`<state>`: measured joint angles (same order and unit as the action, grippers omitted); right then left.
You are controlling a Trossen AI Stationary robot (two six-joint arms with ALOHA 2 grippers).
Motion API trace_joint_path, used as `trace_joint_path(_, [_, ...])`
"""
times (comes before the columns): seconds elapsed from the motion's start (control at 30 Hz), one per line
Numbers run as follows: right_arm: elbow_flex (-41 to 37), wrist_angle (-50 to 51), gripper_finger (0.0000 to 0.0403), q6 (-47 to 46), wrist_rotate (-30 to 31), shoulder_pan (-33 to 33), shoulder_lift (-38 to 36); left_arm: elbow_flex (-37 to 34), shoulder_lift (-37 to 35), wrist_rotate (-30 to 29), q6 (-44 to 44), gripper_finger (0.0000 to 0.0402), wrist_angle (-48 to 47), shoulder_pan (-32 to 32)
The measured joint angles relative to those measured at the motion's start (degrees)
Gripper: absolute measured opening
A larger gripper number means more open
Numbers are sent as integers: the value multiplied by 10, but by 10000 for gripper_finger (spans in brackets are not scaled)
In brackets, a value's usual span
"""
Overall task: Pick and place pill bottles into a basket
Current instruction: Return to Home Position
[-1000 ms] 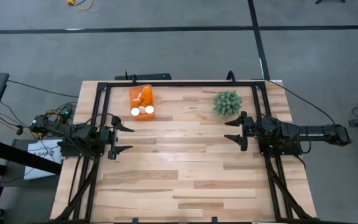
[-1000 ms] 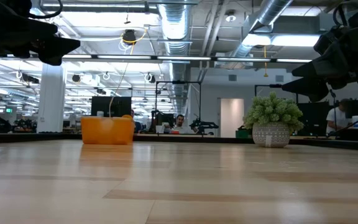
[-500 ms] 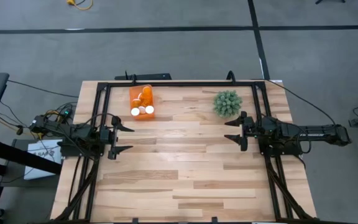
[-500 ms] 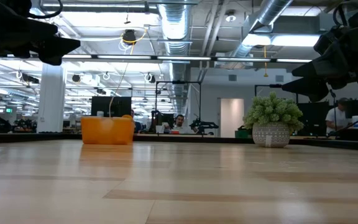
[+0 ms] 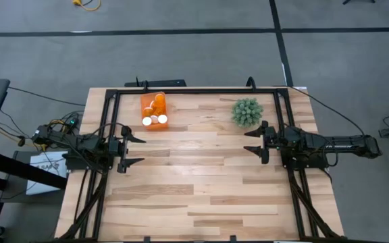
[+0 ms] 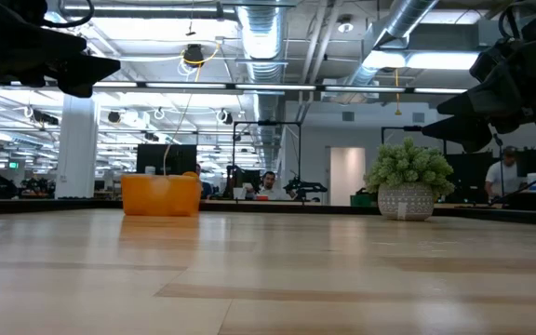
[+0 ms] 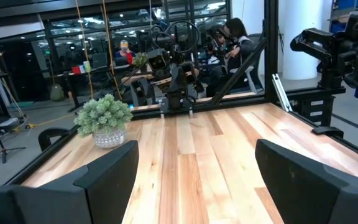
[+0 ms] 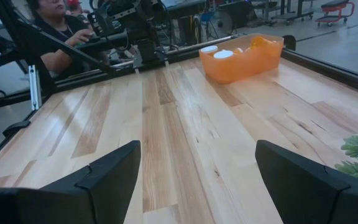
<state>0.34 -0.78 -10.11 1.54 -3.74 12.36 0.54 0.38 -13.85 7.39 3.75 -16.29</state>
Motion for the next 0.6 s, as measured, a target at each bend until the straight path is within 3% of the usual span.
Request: trace_joint_path(0.6, [0, 0, 311, 0, 0, 0, 0, 0, 0, 0, -5, 313, 0, 0])
